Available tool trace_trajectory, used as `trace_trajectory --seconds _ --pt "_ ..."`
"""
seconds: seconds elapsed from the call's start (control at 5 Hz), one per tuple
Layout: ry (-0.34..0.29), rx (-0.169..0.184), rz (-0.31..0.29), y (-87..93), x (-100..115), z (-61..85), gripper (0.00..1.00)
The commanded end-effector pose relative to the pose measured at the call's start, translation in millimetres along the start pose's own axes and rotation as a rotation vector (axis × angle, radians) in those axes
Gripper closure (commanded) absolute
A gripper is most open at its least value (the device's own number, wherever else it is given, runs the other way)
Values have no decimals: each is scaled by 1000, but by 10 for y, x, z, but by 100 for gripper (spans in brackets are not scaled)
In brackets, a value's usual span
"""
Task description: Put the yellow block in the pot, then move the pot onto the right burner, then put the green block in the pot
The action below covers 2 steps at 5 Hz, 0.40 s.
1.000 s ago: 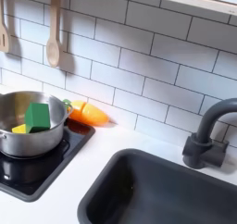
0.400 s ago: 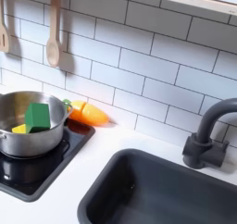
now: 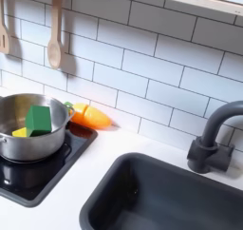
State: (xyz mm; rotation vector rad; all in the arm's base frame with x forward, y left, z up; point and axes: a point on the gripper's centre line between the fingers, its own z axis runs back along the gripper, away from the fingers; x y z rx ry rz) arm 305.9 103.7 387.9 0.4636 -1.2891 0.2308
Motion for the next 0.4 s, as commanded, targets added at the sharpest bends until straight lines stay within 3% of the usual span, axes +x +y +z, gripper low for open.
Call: trace_trajectory --seconds 0.0,0.2 --pt "11 54 16 -19 -46 50 0" --pt "9 58 18 -15 -43 51 0"
